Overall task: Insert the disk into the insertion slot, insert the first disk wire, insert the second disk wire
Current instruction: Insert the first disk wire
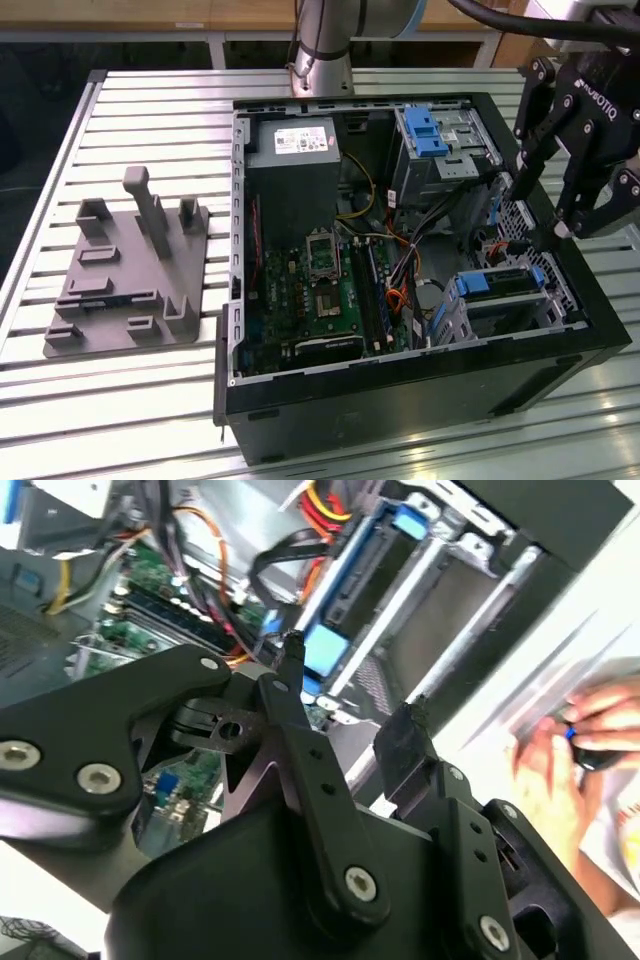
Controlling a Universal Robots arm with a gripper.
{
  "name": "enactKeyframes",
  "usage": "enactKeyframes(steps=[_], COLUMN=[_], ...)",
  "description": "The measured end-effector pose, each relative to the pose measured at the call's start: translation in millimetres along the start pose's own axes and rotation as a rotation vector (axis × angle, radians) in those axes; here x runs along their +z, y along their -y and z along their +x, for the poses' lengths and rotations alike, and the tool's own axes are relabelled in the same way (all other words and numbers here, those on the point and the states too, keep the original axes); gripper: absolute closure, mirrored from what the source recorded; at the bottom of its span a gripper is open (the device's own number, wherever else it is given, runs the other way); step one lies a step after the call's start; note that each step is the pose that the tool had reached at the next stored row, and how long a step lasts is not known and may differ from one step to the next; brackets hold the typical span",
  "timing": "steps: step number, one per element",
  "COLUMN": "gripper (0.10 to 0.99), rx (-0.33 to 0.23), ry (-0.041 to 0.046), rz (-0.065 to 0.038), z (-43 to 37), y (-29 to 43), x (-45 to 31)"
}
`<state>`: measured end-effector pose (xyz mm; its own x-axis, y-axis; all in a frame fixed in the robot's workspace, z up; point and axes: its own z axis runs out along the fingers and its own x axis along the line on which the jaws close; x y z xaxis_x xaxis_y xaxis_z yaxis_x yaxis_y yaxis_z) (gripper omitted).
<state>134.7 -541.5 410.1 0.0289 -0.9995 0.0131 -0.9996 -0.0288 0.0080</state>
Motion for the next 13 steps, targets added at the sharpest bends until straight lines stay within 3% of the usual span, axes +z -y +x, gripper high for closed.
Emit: enactKeyframes(steps=[2, 7, 8, 13], gripper=[0.529, 0.529, 0.529, 0.529], rx=[0.000, 0.002, 0.012, 0.100], ry=[-0.0287, -0.1155, -0.1196, -0.1201], rz=[-0.002, -0.008, -0.009, -0.015], z=[0.1, 0.3, 0.4, 0.3], y=[4.3, 11.9, 12.0, 12.0], x=[-0.1, -0.1, 0.2, 2.4])
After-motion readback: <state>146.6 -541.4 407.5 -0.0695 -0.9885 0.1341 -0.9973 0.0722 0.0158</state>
